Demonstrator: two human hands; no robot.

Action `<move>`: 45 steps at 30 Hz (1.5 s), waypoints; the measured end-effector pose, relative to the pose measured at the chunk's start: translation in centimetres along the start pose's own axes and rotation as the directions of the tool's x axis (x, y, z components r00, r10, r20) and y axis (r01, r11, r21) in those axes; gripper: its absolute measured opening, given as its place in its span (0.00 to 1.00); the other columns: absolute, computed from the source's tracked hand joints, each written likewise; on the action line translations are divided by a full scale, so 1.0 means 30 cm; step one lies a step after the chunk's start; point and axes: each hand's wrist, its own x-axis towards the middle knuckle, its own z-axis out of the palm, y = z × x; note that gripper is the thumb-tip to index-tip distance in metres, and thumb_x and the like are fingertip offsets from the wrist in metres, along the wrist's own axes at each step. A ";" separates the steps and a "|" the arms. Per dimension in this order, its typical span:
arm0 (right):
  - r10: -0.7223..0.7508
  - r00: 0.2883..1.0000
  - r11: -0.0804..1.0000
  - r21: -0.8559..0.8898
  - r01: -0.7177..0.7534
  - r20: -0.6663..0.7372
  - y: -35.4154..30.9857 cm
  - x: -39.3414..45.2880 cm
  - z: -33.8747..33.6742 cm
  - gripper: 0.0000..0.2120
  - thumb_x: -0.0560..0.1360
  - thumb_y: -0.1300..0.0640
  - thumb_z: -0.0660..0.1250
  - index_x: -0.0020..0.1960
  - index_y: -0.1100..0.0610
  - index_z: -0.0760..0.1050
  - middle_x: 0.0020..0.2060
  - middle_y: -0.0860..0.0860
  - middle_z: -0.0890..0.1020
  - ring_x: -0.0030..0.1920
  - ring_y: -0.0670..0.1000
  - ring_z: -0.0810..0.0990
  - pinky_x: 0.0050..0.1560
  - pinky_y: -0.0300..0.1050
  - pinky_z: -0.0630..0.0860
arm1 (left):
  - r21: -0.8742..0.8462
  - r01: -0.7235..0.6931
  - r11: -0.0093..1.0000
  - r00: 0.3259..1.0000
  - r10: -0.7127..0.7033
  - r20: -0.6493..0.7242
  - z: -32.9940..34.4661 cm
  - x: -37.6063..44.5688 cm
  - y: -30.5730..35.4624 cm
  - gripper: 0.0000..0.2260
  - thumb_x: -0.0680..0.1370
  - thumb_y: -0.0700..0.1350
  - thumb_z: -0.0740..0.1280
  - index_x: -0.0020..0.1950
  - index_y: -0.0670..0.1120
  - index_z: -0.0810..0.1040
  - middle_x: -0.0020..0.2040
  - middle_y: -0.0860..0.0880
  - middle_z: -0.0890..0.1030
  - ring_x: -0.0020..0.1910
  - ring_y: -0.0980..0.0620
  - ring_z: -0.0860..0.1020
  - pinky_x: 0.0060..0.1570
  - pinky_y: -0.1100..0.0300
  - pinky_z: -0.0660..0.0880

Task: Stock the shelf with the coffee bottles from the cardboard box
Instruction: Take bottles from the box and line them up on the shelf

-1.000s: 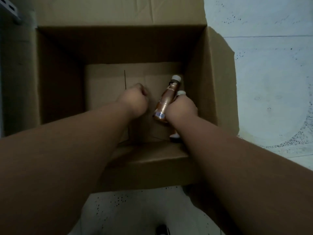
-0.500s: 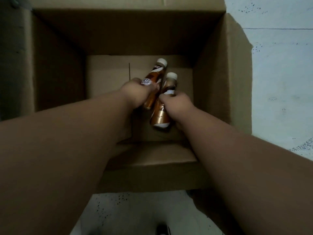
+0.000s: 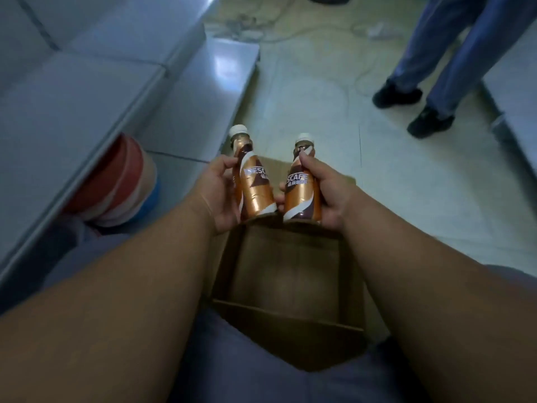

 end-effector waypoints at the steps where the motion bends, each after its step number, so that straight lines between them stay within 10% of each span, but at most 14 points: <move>1: -0.047 0.998 0.999 -0.023 0.048 0.035 -0.025 -0.033 0.060 0.20 0.73 0.44 0.70 0.53 0.58 0.70 0.38 0.60 0.80 0.37 0.60 0.80 0.43 0.55 0.80 | -0.006 -0.072 0.997 0.997 0.071 -0.034 0.005 -0.058 0.047 0.16 0.72 0.54 0.64 0.49 0.41 0.74 0.39 0.38 0.79 0.38 0.41 0.80 0.43 0.47 0.81; 6: -0.197 0.969 0.968 -0.127 0.216 0.145 -0.041 -0.159 0.368 0.16 0.73 0.51 0.70 0.55 0.59 0.74 0.38 0.59 0.81 0.36 0.58 0.82 0.45 0.54 0.80 | 0.170 -0.337 0.926 0.918 0.364 -0.157 -0.039 -0.341 0.196 0.25 0.73 0.64 0.66 0.61 0.47 0.78 0.47 0.42 0.83 0.42 0.45 0.83 0.45 0.50 0.80; 16: -0.325 0.907 0.894 -0.226 0.387 0.268 0.131 -0.200 0.946 0.14 0.71 0.51 0.71 0.51 0.57 0.75 0.40 0.61 0.82 0.38 0.60 0.83 0.47 0.61 0.81 | 0.610 -0.457 0.647 0.572 0.739 -0.355 -0.344 -0.731 0.434 0.27 0.65 0.70 0.65 0.47 0.49 0.81 0.44 0.43 0.84 0.45 0.41 0.83 0.53 0.37 0.77; 21: -0.549 0.786 0.623 -0.489 0.611 0.284 0.149 -0.088 1.072 0.19 0.74 0.34 0.61 0.49 0.49 0.75 0.46 0.52 0.83 0.47 0.55 0.83 0.53 0.57 0.79 | 0.765 -0.374 0.524 0.406 0.834 -0.372 -0.482 -0.684 0.512 0.14 0.75 0.64 0.61 0.50 0.57 0.78 0.47 0.58 0.80 0.48 0.55 0.78 0.52 0.55 0.72; 27: -0.486 0.776 0.394 -0.692 0.605 0.402 0.153 0.167 1.192 0.15 0.78 0.41 0.60 0.58 0.50 0.67 0.47 0.52 0.78 0.49 0.56 0.78 0.55 0.58 0.76 | 0.879 -0.245 0.409 0.286 0.897 -0.338 -0.617 -0.503 0.649 0.11 0.80 0.52 0.63 0.58 0.47 0.73 0.40 0.61 0.72 0.36 0.66 0.69 0.35 0.70 0.62; 36: -0.499 0.706 0.127 -0.764 0.633 0.502 0.037 0.512 1.368 0.16 0.74 0.48 0.69 0.55 0.55 0.70 0.42 0.49 0.77 0.45 0.53 0.77 0.46 0.50 0.76 | 0.928 -0.126 0.350 0.398 0.875 -0.276 -0.764 -0.287 0.862 0.10 0.78 0.50 0.66 0.57 0.53 0.70 0.46 0.51 0.79 0.47 0.48 0.79 0.50 0.49 0.77; 39: -0.504 0.625 -0.005 -0.725 0.688 0.596 -0.008 0.545 1.384 0.19 0.71 0.45 0.72 0.54 0.52 0.71 0.43 0.47 0.79 0.44 0.50 0.78 0.45 0.48 0.77 | 0.942 -0.131 0.308 0.329 0.910 -0.252 -0.772 -0.282 0.886 0.14 0.76 0.45 0.69 0.59 0.51 0.70 0.46 0.56 0.77 0.48 0.53 0.77 0.47 0.59 0.73; 45: -0.132 0.556 -0.344 -0.564 0.751 0.821 -0.127 0.485 1.439 0.19 0.75 0.51 0.68 0.63 0.49 0.66 0.45 0.49 0.77 0.45 0.52 0.77 0.41 0.43 0.73 | 0.974 0.223 -0.028 0.485 0.870 -0.086 -0.740 -0.363 1.004 0.16 0.75 0.41 0.67 0.61 0.50 0.70 0.53 0.50 0.75 0.48 0.51 0.75 0.45 0.58 0.74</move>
